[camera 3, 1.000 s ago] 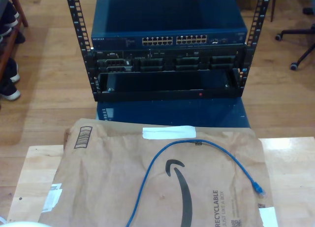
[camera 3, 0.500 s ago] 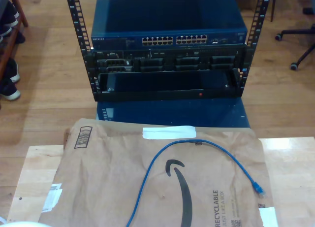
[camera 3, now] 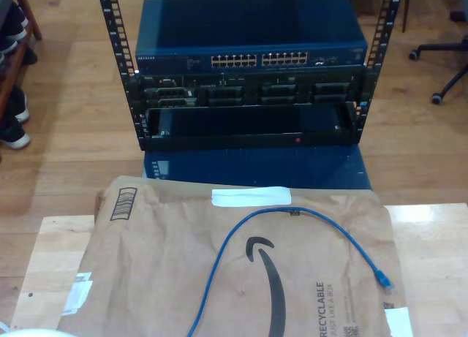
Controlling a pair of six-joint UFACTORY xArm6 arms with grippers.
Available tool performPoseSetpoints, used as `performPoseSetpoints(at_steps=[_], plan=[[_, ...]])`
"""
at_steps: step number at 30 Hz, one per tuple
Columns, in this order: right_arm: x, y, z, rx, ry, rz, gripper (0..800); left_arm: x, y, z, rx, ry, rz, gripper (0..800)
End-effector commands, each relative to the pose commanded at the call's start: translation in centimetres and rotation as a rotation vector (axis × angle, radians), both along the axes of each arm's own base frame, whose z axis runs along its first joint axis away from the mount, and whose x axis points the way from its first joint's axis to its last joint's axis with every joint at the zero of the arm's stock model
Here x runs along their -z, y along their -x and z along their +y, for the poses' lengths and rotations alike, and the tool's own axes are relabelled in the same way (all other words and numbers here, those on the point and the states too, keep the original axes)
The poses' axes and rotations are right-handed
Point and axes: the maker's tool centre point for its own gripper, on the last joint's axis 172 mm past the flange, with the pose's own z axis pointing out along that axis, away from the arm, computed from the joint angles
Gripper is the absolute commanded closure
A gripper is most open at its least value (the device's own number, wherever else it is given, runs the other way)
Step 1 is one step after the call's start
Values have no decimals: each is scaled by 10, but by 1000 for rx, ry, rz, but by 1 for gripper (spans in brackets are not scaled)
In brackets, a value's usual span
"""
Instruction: Grab the cable and plug it in
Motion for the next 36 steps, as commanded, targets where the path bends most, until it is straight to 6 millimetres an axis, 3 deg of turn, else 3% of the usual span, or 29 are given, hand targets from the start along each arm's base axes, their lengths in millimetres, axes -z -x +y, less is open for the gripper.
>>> performPoseSetpoints(at_steps=[10, 15, 20, 24, 27, 30, 33, 36], plan=[[-5, -1, -7, -1, 14, -1, 6, -1, 1, -1, 2, 6, 4, 1], [-15, -3, -14, -1, 37, -4, 6, -21, 5, 7, -12, 24, 24, 1], [-46, -7, -39, 8, 127, -21, 6, -37, 7, 10, -16, 47, 35, 1], [-80, -14, -66, 28, 211, -42, 6, -70, 6, 38, -15, 17, 47, 1], [-90, -15, -70, 75, 215, -35, 6, -83, 0, 38, 17, 41, 57, 1], [-99, -29, -76, 88, 235, -41, 6, -101, -8, 38, 27, 61, 80, 1], [-107, -56, -78, 83, 250, -47, 7, -125, -27, 49, 48, 48, 108, 1], [-116, -88, -76, 87, 258, -56, 7, -136, -52, 52, 16, 25, 119, 1]])
